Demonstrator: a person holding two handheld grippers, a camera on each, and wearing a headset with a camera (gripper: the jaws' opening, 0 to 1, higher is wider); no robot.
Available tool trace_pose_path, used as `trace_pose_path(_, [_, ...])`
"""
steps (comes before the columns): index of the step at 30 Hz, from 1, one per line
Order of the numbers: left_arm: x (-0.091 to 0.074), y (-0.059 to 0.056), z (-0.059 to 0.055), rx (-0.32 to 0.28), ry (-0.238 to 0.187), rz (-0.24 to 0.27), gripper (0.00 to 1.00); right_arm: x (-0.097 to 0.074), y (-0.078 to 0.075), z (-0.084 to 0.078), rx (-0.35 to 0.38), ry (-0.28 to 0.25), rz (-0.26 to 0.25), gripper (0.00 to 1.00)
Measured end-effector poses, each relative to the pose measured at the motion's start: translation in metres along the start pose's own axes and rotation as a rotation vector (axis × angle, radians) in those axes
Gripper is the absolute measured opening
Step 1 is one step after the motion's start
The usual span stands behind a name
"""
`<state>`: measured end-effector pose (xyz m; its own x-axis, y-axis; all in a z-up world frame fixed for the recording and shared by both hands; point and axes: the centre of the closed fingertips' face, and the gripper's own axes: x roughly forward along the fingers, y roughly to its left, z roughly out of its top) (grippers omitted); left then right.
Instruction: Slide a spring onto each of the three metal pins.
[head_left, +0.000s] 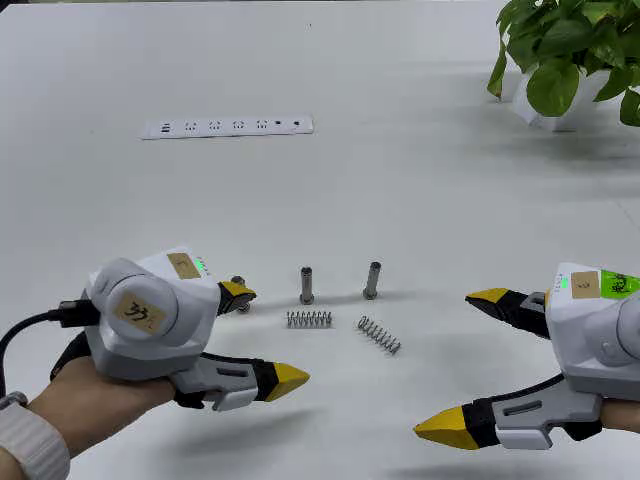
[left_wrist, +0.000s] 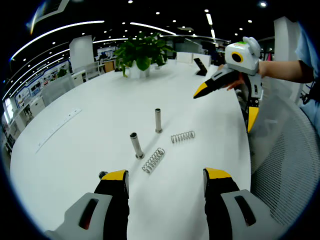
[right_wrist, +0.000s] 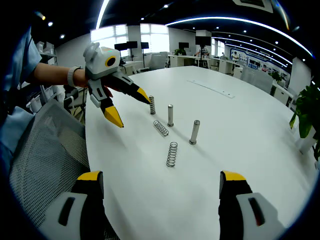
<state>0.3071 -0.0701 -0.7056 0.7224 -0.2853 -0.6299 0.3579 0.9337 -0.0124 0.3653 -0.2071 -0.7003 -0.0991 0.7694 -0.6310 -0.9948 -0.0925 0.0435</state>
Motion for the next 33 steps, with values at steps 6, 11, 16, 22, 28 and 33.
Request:
trace_pose_path(6, [0.018, 0.005, -0.001, -0.013, 0.036, 0.017, 0.50, -0.004, 0.002, -0.007, 0.020, 0.005, -0.006, 0.97])
trace_pose_path(11, [0.030, 0.007, -0.002, -0.013, 0.068, 0.036, 0.44, -0.007, 0.005, -0.010, 0.040, 0.004, -0.009, 0.97])
trace_pose_path(16, [0.039, 0.007, -0.005, -0.020, 0.087, 0.034, 0.41, -0.010, 0.007, -0.015, 0.058, 0.004, -0.013, 0.96])
trace_pose_path(22, [0.048, 0.004, -0.008, -0.007, 0.132, 0.016, 0.41, -0.014, 0.006, -0.020, 0.073, 0.004, -0.015, 0.96])
trace_pose_path(28, [0.051, 0.002, -0.014, 0.004, 0.161, 0.009, 0.38, -0.014, 0.007, -0.020, 0.081, -0.001, -0.012, 0.96])
trace_pose_path(33, [0.049, 0.006, -0.018, 0.008, 0.177, 0.025, 0.30, -0.011, 0.008, -0.018, 0.083, -0.002, -0.006, 0.96])
